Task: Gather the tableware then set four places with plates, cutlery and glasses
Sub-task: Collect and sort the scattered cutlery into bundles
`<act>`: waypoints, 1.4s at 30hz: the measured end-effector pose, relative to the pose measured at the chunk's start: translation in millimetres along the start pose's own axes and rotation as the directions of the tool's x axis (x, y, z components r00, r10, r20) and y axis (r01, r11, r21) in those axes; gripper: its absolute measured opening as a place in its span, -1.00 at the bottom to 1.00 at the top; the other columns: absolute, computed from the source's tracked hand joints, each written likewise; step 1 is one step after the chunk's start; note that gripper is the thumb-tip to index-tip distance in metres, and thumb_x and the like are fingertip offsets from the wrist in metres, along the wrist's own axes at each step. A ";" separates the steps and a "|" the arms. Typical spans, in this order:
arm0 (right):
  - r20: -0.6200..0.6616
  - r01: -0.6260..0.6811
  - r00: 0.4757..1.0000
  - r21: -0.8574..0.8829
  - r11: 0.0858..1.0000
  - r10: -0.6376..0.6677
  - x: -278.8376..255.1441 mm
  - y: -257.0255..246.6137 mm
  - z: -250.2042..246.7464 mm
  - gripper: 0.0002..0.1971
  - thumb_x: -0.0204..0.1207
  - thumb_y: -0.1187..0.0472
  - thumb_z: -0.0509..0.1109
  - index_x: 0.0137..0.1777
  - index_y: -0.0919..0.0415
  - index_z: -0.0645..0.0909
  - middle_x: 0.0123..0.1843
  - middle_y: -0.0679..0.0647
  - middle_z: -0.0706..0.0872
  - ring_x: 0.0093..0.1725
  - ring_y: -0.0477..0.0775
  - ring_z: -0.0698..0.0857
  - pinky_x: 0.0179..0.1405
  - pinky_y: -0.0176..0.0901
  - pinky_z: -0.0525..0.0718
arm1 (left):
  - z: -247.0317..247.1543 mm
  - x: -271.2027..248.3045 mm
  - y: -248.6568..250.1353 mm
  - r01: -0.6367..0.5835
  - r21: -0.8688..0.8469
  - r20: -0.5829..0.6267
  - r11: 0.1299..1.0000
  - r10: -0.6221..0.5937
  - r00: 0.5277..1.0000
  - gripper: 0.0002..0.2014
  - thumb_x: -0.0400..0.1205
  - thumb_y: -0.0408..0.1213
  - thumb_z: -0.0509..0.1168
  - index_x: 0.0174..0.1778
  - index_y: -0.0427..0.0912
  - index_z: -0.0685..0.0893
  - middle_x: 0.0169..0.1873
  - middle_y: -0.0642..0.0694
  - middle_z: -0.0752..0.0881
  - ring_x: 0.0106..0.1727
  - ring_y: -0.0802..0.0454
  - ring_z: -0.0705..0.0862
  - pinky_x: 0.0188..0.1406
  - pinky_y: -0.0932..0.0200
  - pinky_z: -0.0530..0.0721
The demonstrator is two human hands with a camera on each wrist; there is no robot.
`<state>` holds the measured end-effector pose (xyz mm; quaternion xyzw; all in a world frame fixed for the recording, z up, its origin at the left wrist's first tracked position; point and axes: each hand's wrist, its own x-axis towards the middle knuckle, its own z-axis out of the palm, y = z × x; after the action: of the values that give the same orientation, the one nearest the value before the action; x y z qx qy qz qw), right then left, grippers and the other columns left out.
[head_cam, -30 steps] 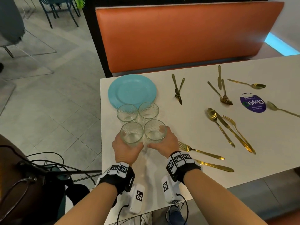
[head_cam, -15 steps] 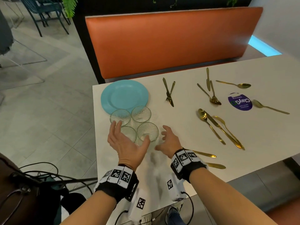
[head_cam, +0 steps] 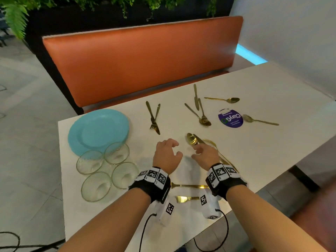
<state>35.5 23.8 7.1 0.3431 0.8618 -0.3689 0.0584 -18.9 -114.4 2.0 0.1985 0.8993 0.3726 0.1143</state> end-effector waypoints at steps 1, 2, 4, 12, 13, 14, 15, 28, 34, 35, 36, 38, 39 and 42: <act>0.003 -0.014 1.000 -0.003 1.000 0.014 9.6 3.5 -5.8 -0.69 0.47 0.25 0.42 0.23 0.16 0.65 0.16 0.08 0.72 0.21 0.06 0.65 0.15 -0.32 0.45 | 4.8 13.9 1.6 0.050 0.018 0.030 0.999 -0.051 0.998 -0.67 0.59 -0.25 0.26 0.27 -0.17 0.56 0.24 -0.08 0.62 0.35 -0.05 0.44 0.28 0.12 0.45; 0.002 -0.019 1.000 -0.008 1.000 0.019 14.1 5.9 -8.2 -0.71 0.47 0.26 0.42 0.19 0.17 0.67 0.15 0.08 0.72 0.21 0.07 0.64 0.16 -0.32 0.44 | 6.9 23.2 0.0 0.095 0.032 0.050 0.995 -0.097 0.994 -0.66 0.59 -0.24 0.26 0.29 -0.17 0.55 0.26 -0.10 0.60 0.37 -0.07 0.45 0.30 0.09 0.47; -0.002 -0.025 1.000 -0.005 1.000 0.025 31.2 8.3 -15.7 -0.76 0.46 0.29 0.40 0.13 0.20 0.69 0.11 0.11 0.74 0.20 0.11 0.65 0.16 -0.31 0.48 | 11.5 51.7 -0.8 0.157 0.064 0.052 0.985 -0.160 0.986 -0.64 0.60 -0.22 0.27 0.32 -0.19 0.54 0.30 -0.14 0.59 0.39 -0.10 0.47 0.32 0.07 0.51; 0.045 -0.009 0.999 0.060 0.998 0.006 102.3 2.0 -36.5 -0.78 0.50 0.30 0.37 0.13 0.16 0.69 0.03 0.09 0.76 -0.03 -0.01 0.64 -0.07 -0.43 0.49 | 0.8 180.3 -11.5 0.349 0.381 0.017 0.856 -0.384 0.923 -0.58 0.65 -0.14 0.16 0.39 -0.26 0.47 0.35 -0.25 0.56 0.38 -0.19 0.51 0.33 0.04 0.46; 0.049 0.000 0.999 0.056 0.998 -0.002 110.5 1.7 -39.2 -0.78 0.50 0.28 0.37 0.13 0.16 0.69 0.00 0.07 0.75 -0.07 -0.04 0.62 -0.11 -0.47 0.48 | -0.4 192.6 -14.2 0.383 0.391 0.003 0.837 -0.417 0.909 -0.61 0.65 -0.17 0.16 0.36 -0.27 0.48 0.33 -0.27 0.56 0.35 -0.22 0.52 0.29 0.01 0.49; 0.049 0.009 0.999 0.050 0.999 -0.012 118.5 2.0 -41.9 -0.78 0.50 0.27 0.37 0.14 0.15 0.69 -0.04 0.04 0.72 -0.09 -0.08 0.59 -0.15 -0.51 0.44 | -1.1 203.7 -17.0 0.409 0.392 -0.012 0.824 -0.440 0.898 -0.64 0.64 -0.20 0.16 0.31 -0.28 0.49 0.29 -0.29 0.58 0.32 -0.24 0.53 0.24 -0.01 0.51; 0.048 0.017 0.999 0.051 0.999 -0.019 126.1 2.2 -44.4 -0.77 0.51 0.27 0.37 0.14 0.15 0.69 -0.06 0.02 0.70 -0.09 -0.10 0.57 -0.15 -0.53 0.42 | -1.6 212.4 -19.2 0.431 0.392 -0.026 0.812 -0.459 0.888 -0.67 0.63 -0.24 0.16 0.27 -0.29 0.51 0.25 -0.31 0.59 0.29 -0.26 0.54 0.21 -0.03 0.53; -0.001 0.007 1.000 0.060 0.998 -0.007 174.3 11.3 -60.2 -0.80 0.52 0.29 0.35 0.10 0.19 0.71 0.06 0.10 0.78 -0.06 -0.10 0.62 0.08 -0.33 0.55 | 13.3 241.3 -42.1 0.524 0.426 -0.029 0.738 -0.567 0.823 -0.74 0.66 -0.39 0.16 0.24 -0.39 0.50 0.22 -0.35 0.64 0.27 -0.27 0.61 0.17 -0.03 0.59; -0.013 0.044 0.999 0.090 0.995 -0.043 174.6 2.0 -55.6 -0.79 0.54 0.27 0.35 0.14 0.20 0.69 0.09 0.09 0.77 -0.04 -0.11 0.62 0.07 -0.36 0.54 | 16.1 235.8 -12.3 0.295 0.494 0.132 0.818 -0.406 0.904 -0.73 0.70 -0.34 0.09 0.23 -0.28 0.62 0.22 -0.20 0.69 0.25 -0.15 0.66 0.15 0.09 0.62; -0.021 0.063 0.998 0.083 0.995 -0.062 174.8 -1.6 -55.5 -0.77 0.54 0.26 0.35 0.18 0.20 0.67 0.11 0.08 0.75 -0.02 -0.10 0.62 0.04 -0.38 0.51 | 17.6 234.6 -4.4 0.249 0.478 0.152 0.842 -0.358 0.921 -0.71 0.71 -0.33 0.09 0.25 -0.26 0.63 0.22 -0.19 0.69 0.25 -0.15 0.66 0.18 0.09 0.62; -0.039 0.095 0.995 0.065 0.993 -0.093 174.9 -5.4 -55.9 -0.73 0.55 0.25 0.36 0.24 0.18 0.64 0.13 0.08 0.74 0.01 -0.07 0.63 0.04 -0.38 0.50 | 19.3 232.7 4.7 0.201 0.457 0.174 0.866 -0.309 0.935 -0.70 0.71 -0.32 0.09 0.26 -0.23 0.65 0.21 -0.18 0.70 0.25 -0.15 0.65 0.22 0.08 0.62; -0.093 0.201 0.975 -0.006 0.980 -0.200 173.6 -12.8 -56.8 -0.65 0.56 0.23 0.35 0.35 0.14 0.58 0.19 0.08 0.68 0.10 -0.01 0.65 0.09 -0.34 0.55 | 23.8 226.8 22.7 0.080 0.417 0.219 0.905 -0.185 0.958 -0.70 0.71 -0.30 0.11 0.25 -0.19 0.68 0.18 -0.19 0.69 0.23 -0.14 0.64 0.24 0.05 0.63; -0.113 0.266 0.956 -0.054 0.963 -0.270 172.8 -16.0 -56.7 -0.63 0.57 0.22 0.34 0.39 0.12 0.56 0.22 0.08 0.64 0.13 0.02 0.65 0.13 -0.28 0.59 | 26.8 224.4 30.5 0.013 0.408 0.244 0.913 -0.123 0.962 -0.70 0.71 -0.29 0.11 0.24 -0.16 0.69 0.17 -0.19 0.68 0.22 -0.14 0.63 0.23 0.06 0.63; -0.066 0.360 0.915 -0.311 0.879 -0.398 167.5 -20.3 -58.2 -0.67 0.64 0.13 0.26 0.36 0.09 0.60 0.25 0.08 0.59 0.18 0.07 0.61 0.09 -0.12 0.66 | 34.6 218.6 46.2 -0.167 0.416 0.319 0.894 0.028 0.947 -0.72 0.72 -0.28 0.13 0.21 -0.09 0.70 0.14 -0.18 0.67 0.22 -0.10 0.59 0.19 0.08 0.60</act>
<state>-95.4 144.9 1.9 0.1779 0.9592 -0.2189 -0.0205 -189.7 33.6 -1.6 0.3196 0.9200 0.1314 0.1851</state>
